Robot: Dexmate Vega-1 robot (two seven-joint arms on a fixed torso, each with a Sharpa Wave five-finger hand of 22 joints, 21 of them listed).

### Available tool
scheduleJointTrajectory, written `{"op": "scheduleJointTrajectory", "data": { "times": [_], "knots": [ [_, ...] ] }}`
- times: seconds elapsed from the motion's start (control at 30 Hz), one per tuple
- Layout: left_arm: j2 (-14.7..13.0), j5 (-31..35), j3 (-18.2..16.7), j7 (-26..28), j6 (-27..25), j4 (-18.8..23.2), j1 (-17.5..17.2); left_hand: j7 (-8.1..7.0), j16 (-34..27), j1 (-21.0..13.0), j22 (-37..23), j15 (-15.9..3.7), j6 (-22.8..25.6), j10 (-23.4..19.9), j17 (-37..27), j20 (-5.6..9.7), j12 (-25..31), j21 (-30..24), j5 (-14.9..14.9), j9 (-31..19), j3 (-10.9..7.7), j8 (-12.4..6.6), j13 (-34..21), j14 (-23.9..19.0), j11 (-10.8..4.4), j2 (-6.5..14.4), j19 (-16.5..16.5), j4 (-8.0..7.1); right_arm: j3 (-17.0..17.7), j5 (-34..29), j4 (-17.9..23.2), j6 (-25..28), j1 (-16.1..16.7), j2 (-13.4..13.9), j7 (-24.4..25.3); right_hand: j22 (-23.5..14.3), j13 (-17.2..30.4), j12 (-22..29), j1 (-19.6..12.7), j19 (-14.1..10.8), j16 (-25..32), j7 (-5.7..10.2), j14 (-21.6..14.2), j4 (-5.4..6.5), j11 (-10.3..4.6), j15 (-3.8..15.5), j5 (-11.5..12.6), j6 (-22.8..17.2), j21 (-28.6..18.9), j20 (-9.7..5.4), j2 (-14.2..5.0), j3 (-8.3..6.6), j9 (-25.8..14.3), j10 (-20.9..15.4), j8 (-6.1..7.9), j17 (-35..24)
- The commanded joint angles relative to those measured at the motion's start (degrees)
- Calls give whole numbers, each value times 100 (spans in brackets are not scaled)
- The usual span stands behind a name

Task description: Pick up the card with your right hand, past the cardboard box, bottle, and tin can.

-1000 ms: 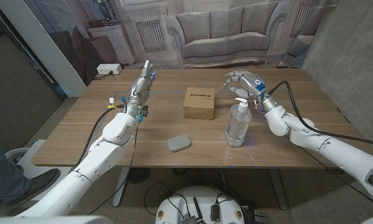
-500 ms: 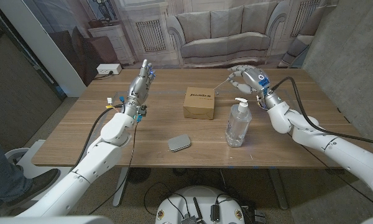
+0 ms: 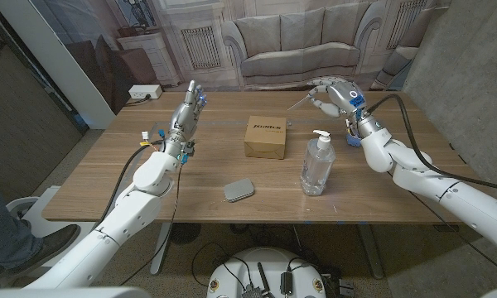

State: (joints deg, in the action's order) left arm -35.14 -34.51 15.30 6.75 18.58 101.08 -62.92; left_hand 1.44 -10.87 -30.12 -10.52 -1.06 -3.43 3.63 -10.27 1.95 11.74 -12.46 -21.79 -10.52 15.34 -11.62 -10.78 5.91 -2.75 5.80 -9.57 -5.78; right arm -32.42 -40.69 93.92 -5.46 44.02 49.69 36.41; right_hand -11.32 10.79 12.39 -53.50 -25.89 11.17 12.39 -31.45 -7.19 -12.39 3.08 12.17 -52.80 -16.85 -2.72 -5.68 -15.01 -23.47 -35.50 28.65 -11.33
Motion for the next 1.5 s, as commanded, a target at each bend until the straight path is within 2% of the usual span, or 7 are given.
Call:
{"op": "scheduleJointTrajectory", "data": {
  "times": [0.03,0.53,0.97,1.5],
  "knots": [
    [-66,-27,-44,-31,-6,58,-71,-18,7,-7,-10,17,32,-31,-20,269,-4,35,-38,-20,59,25,-9,17,7,30,-52,6,433,279,763,519,328,147,-643,-18,27,-19,-15,41,-19,-8,20,4,5,845,-15,-38,35,-598,-7,35,-38,-33,48,-26],
    [-134,-88,-109,-90,14,88,-171,-1,5,-15,-10,23,63,-44,-20,267,0,38,-37,-20,71,16,-9,9,4,38,-49,5,887,637,1544,978,615,282,-1307,-14,25,-37,-7,96,-28,-6,62,19,5,830,-16,-23,70,-571,-8,63,-49,4,69,-25],
    [-135,-147,-57,-199,-83,-37,-19,-2,3,-21,-11,20,92,-64,-20,268,5,39,-36,-20,81,8,-8,3,5,45,-44,3,1044,627,1765,1104,674,293,-1447,-11,26,-39,-12,108,-26,-9,76,25,7,837,-15,-24,87,-569,-20,77,-38,15,77,-23],
    [-149,-112,44,-249,-212,-75,183,0,6,-27,-11,16,104,-65,-20,269,4,40,-35,-20,86,7,-8,6,1,52,-40,3,1407,761,2128,1313,806,372,-1575,-9,26,-40,-10,127,-22,7,81,34,9,837,-17,-12,107,-577,-23,97,-42,24,86,-22]
  ]
}}
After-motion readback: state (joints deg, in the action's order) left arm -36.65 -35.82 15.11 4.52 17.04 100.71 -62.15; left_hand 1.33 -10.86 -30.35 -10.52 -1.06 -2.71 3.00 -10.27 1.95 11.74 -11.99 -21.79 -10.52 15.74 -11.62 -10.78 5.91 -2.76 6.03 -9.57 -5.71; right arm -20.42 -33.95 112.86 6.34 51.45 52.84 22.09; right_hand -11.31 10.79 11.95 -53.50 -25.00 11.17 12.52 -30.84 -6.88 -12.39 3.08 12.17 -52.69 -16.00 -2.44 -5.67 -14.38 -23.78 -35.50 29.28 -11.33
